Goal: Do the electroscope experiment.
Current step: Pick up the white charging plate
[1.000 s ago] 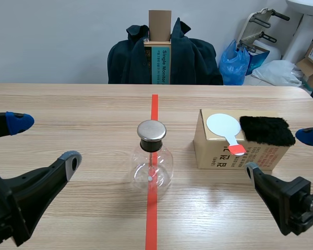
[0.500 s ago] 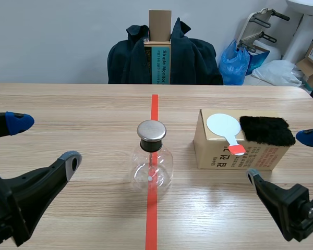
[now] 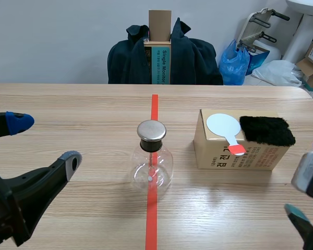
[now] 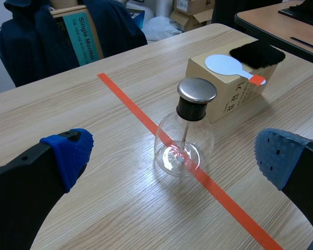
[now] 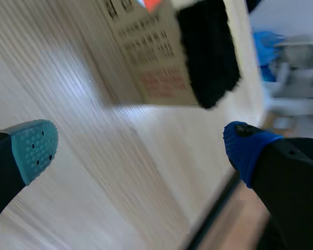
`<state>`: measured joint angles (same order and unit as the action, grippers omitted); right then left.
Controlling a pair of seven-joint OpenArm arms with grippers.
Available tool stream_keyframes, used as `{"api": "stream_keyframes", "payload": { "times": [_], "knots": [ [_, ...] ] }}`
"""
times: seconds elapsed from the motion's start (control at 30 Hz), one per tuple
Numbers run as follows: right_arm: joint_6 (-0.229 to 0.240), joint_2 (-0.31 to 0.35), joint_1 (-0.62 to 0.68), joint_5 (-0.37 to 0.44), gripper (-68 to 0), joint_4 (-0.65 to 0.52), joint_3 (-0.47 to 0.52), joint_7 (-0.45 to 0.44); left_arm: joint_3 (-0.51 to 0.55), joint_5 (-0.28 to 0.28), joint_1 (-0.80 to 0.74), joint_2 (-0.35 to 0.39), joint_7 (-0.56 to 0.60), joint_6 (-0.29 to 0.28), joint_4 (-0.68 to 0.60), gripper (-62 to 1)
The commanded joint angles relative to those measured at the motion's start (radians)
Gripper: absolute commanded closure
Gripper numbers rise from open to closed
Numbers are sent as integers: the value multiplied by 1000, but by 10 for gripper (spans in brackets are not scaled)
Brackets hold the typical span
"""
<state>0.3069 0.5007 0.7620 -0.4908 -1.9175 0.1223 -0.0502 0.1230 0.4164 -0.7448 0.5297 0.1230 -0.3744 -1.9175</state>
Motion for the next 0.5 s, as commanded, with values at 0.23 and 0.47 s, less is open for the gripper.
{"api": "stream_keyframes", "payload": {
  "times": [0.23, 0.47],
  "knots": [
    [-367, -182, -19, -499, -679, 67, -4, -77, 1, 6, 21, 3, -20, -5, -10, -623],
    [-559, -229, -149, -695, -679, 263, -95, -177, 1, 6, 20, 2, -19, -5, -10, -623]
  ]
}}
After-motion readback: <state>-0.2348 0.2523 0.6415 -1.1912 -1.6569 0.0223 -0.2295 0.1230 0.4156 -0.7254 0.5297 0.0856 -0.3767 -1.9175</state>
